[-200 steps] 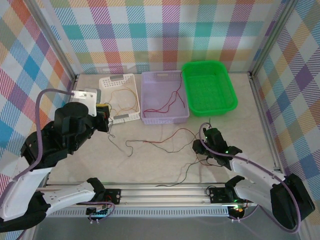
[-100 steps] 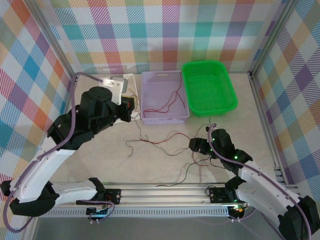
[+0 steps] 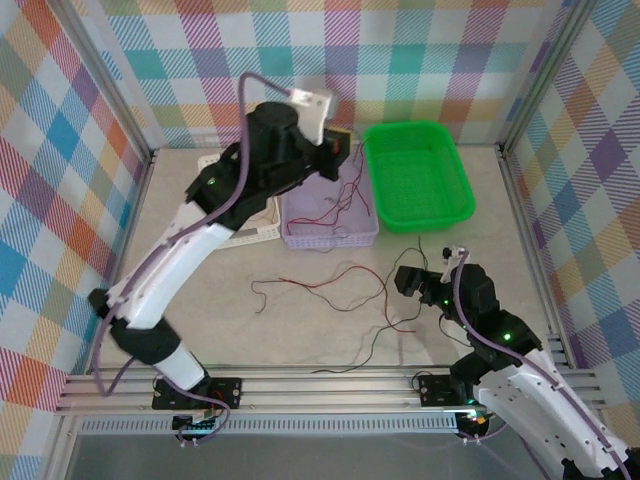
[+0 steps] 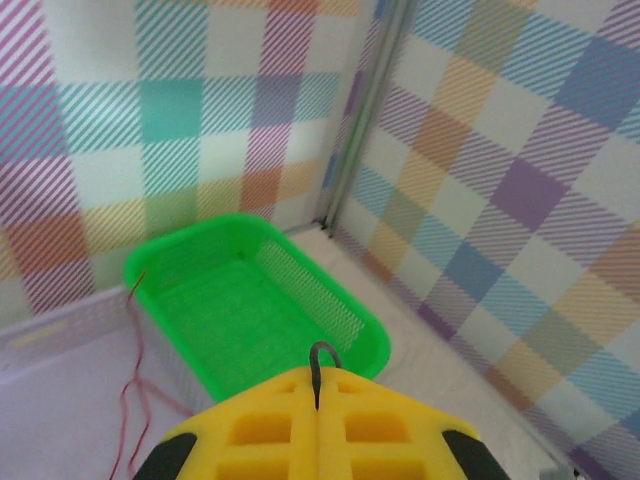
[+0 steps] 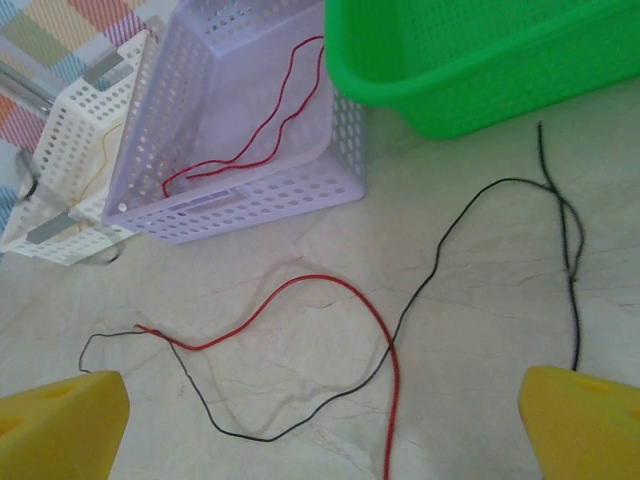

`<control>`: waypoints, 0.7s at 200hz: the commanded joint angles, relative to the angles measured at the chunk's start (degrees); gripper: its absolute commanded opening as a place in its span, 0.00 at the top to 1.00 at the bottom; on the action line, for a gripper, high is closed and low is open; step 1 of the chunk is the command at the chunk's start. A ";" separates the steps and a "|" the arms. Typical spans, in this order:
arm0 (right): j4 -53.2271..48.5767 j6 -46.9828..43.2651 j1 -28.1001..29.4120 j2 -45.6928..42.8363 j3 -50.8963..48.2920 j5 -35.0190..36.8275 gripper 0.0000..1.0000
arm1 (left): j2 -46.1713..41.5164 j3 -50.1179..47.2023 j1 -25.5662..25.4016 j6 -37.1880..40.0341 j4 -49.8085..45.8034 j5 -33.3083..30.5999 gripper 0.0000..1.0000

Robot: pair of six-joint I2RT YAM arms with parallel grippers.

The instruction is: Untangle the cables

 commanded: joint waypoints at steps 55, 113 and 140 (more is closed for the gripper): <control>-8.21 -9.62 -0.21 -5.09 5.74 5.45 0.00 | 30.02 39.21 1.99 -1.50 7.32 6.14 1.00; -8.49 -8.81 -0.22 -8.19 4.50 5.21 0.00 | 43.44 39.20 3.15 -6.09 19.30 4.11 1.00; -8.06 -8.60 -0.21 -8.64 4.03 3.74 0.00 | 50.14 39.27 3.44 -9.71 21.47 4.39 1.00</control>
